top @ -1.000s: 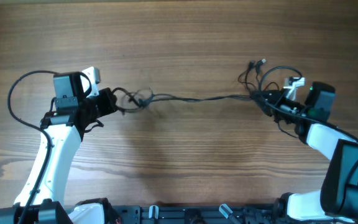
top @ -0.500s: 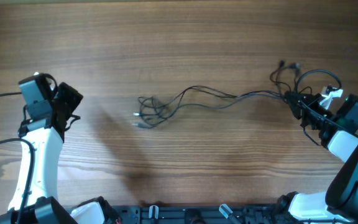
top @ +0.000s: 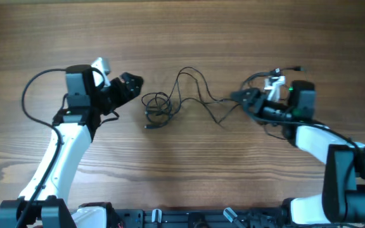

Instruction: Untangle cables

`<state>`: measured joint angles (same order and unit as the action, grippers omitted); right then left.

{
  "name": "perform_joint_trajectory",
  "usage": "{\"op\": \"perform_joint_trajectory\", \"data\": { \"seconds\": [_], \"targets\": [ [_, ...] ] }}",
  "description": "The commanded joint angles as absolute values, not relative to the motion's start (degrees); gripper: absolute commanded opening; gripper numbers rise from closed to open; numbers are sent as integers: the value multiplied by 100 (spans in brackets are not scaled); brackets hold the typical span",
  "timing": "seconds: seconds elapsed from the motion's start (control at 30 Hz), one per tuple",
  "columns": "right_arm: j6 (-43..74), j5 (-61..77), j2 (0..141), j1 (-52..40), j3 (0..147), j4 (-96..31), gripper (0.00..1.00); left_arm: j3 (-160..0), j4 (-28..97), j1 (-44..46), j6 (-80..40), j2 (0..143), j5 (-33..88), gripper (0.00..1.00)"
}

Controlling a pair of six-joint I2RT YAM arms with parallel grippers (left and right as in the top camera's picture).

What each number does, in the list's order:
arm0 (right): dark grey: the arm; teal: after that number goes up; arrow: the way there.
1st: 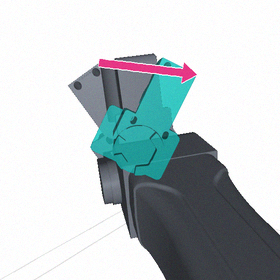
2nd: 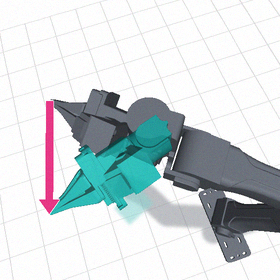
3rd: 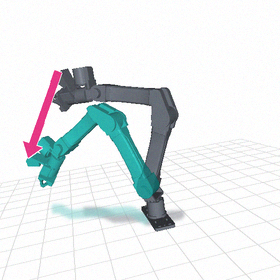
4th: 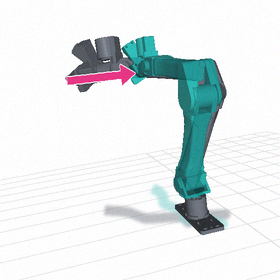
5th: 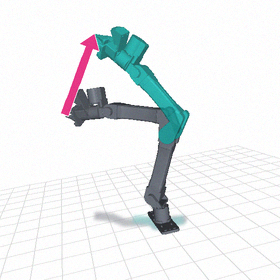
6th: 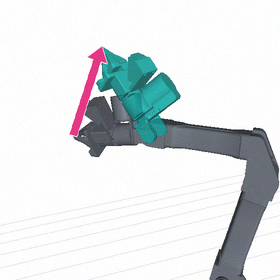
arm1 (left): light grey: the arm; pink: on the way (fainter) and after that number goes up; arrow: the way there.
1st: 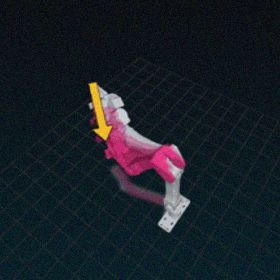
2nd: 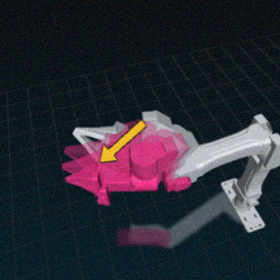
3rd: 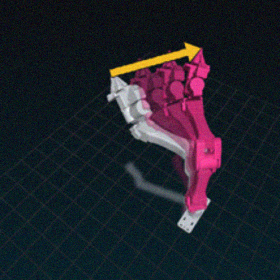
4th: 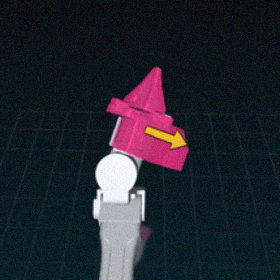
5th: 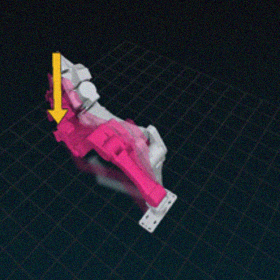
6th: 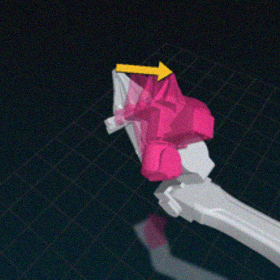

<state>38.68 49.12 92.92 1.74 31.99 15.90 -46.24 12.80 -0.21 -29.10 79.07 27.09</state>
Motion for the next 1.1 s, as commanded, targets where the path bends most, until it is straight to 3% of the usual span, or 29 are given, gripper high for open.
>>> {"op": "perform_joint_trajectory", "data": {
  "seconds": [0.0,0.13,0.27,0.4,0.57,0.67,0.8,0.97,1.07],
  "targets": [
    [4005,4410,9135,45,3177,1479,100,-4689,1310,200,-2829,7957,2630,100],
    [4027,3938,8510,185,3177,733,100,-4689,1551,279,-2832,7957,2630,100],
    [3573,2912,7216,228,3179,-637,99,-4689,1896,290,-2832,7957,2630,100],
    [3839,1815,5607,226,3179,-2366,100,-4689,1979,290,-2834,7957,2633,100],
    [3844,1815,4950,226,3138,-3192,100,-4689,1977,290,-2834,7957,2633,100],
    [3505,2185,5046,204,3009,-3223,98,-4689,1977,290,-2836,7957,2633,100],
    [3472,2305,5568,69,2744,-3041,84,-4689,2014,290,-2836,7957,2633,100],
    [3472,2318,6600,-368,2650,-1479,78,-4689,2038,346,-2897,7957,2635,100],
    [3684,2320,7376,-565,2650,-731,64,-4689,2043,502,-2897,7957,2655,100]
  ]
}}
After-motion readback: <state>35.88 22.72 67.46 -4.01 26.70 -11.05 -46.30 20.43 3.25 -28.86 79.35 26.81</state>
